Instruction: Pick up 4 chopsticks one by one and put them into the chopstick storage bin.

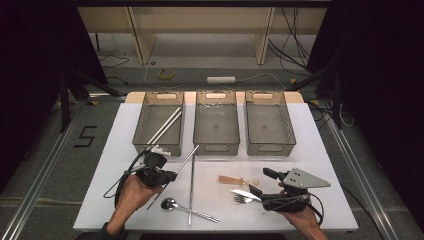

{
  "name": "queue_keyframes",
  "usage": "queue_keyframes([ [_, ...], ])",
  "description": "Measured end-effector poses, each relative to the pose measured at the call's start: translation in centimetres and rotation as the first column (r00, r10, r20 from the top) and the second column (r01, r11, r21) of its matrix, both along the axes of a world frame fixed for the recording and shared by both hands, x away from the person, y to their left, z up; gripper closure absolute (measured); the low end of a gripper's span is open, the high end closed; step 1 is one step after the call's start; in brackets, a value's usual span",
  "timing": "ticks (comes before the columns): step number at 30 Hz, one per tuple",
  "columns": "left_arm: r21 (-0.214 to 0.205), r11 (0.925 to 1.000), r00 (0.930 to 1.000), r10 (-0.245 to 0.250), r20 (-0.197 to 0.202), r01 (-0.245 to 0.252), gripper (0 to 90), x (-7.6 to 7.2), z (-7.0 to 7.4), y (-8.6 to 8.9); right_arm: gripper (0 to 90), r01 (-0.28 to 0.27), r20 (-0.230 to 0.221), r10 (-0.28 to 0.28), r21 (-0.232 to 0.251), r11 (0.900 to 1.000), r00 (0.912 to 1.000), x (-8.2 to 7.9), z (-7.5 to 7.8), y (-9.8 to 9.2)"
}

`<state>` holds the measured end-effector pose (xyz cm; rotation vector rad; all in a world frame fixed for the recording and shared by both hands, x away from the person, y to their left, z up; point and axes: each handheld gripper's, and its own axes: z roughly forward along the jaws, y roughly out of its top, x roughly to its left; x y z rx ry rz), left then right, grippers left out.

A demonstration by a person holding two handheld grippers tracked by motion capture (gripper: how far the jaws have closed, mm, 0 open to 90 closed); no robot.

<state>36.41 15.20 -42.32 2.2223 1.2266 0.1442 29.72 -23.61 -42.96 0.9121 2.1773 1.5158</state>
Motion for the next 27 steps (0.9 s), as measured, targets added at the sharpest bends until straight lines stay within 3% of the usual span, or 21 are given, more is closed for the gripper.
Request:
queue_keyframes([
  [27, -0.034, 0.999, 0.9983, 0.032, 0.048, -0.031, 84.9, 0.3, 1.6, 2.1, 26.2, 0.004, -0.006, -0.004, 0.01, 0.9999, 1.0, 0.1, 0.0, -0.1],
])
